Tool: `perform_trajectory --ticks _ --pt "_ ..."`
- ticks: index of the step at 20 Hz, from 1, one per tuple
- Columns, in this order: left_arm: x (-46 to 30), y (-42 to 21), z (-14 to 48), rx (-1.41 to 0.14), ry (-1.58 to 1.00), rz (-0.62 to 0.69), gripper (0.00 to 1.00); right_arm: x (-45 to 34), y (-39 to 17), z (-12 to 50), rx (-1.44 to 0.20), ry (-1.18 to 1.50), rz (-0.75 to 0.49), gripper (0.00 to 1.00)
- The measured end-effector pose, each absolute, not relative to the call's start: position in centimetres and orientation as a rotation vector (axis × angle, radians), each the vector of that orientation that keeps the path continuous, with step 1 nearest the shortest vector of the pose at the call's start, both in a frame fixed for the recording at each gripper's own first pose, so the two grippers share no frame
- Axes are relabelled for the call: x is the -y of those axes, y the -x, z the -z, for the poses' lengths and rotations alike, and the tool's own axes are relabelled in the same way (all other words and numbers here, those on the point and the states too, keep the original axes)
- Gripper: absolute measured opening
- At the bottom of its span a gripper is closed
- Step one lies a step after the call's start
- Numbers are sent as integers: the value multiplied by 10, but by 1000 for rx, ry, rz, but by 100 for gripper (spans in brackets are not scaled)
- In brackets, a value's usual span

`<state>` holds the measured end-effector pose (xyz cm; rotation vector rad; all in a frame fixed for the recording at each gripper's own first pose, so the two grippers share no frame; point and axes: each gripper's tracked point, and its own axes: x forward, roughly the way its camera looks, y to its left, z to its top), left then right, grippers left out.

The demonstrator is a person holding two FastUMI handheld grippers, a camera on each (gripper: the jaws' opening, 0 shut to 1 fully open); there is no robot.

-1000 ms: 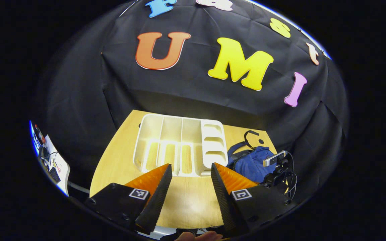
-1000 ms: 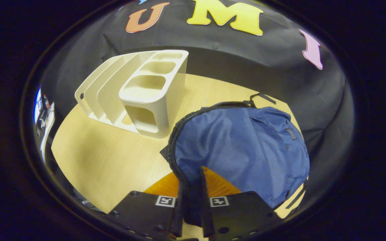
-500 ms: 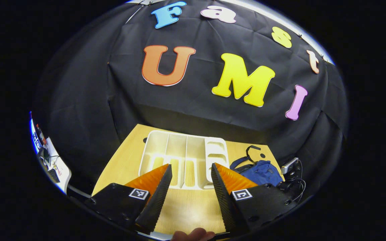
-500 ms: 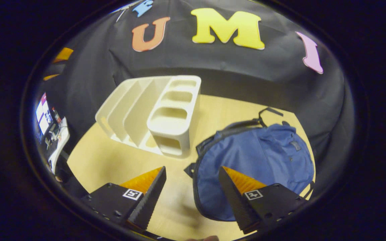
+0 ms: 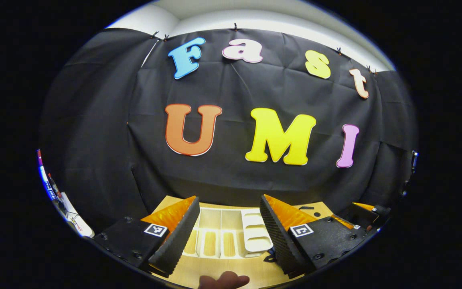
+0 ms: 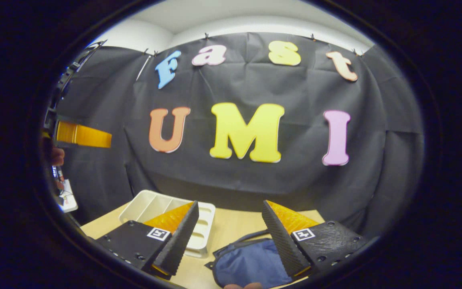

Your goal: Open the schoolbag, grab two books from the bookshelf and put them into the schoolbag.

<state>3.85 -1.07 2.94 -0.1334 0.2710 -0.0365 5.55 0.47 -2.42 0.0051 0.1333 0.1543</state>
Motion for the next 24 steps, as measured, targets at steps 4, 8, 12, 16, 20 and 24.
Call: perform_trajectory --ticks 4,8,12,16,20,24 --pt "17 -38 -61 -144 52 21 94 16 -46 -32 8 -15 -94 94" --pt "27 -33 -66 -83 33 29 97 25 -37 -40 22 -42 -81 95" --pt "41 -21 -56 -76 45 43 99 37 -30 -40 21 -73 -52 98" --pt "47 -15 -46 -99 65 41 97 36 -27 -43 40 -61 -71 98" --pt "50 -18 -46 -102 64 38 97 36 -26 -47 60 -45 -84 98" --pt "55 -21 -47 -102 62 41 99 38 -28 -45 55 -50 -87 98"
